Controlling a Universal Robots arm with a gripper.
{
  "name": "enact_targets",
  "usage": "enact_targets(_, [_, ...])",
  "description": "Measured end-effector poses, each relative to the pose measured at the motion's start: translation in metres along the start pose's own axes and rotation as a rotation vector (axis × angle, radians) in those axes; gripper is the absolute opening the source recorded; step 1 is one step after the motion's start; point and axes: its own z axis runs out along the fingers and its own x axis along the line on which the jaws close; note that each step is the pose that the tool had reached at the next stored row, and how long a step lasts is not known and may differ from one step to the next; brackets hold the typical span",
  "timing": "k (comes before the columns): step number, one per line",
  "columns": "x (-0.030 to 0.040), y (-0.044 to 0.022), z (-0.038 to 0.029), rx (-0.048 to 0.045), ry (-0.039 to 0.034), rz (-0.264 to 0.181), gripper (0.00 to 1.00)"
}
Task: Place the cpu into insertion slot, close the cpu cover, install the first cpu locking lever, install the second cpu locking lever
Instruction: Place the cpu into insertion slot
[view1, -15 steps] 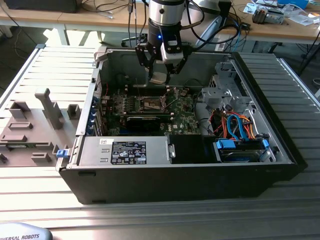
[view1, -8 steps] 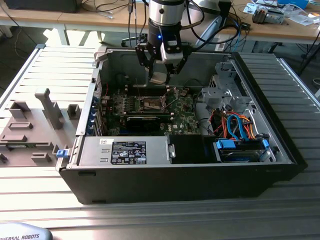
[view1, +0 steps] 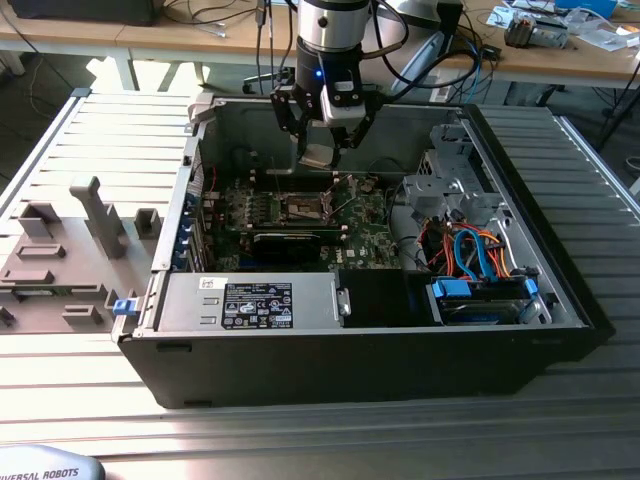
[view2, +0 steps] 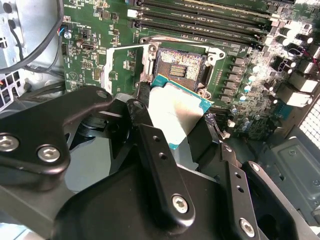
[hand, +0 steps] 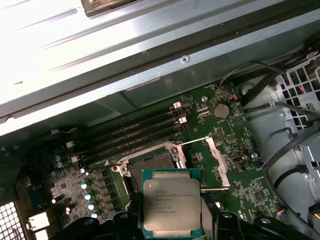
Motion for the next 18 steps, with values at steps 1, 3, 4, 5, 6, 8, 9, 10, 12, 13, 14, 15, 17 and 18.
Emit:
enact_targets(1, [0.0,0.0,0.0,0.0,0.0,0.001,0.54])
enact_targets(3, [0.0,0.0,0.0,0.0,-0.0001,0.002,0.54])
enact_targets(4, [0.0,0.0,0.0,-0.0001,-0.0002,0.003,0.54])
enact_targets(5, [0.0,0.0,0.0,-0.0001,-0.0002,0.004,0.54])
enact_targets(6, [0.0,0.0,0.0,-0.0001,-0.0002,0.005,0.54])
enact_targets(8, [0.0,0.0,0.0,-0.0001,-0.0003,0.006,0.54])
enact_targets(9, [0.0,0.0,0.0,-0.0001,-0.0004,0.007,0.54])
enact_targets(10, [0.0,0.0,0.0,-0.0001,-0.0004,0.008,0.54])
enact_targets(12, [0.0,0.0,0.0,-0.0002,-0.0005,0.009,0.54])
enact_targets(13, [0.0,0.0,0.0,-0.0002,-0.0006,0.01,0.54])
enact_targets(14, [0.0,0.0,0.0,-0.0002,-0.0005,0.011,0.54])
enact_targets(15, [0.0,0.0,0.0,-0.0002,-0.0006,0.011,0.54])
enact_targets(17, [0.0,0.0,0.0,-0.0002,-0.0007,0.013,0.54])
enact_targets(18, [0.0,0.0,0.0,-0.0002,-0.0008,0.014,0.54])
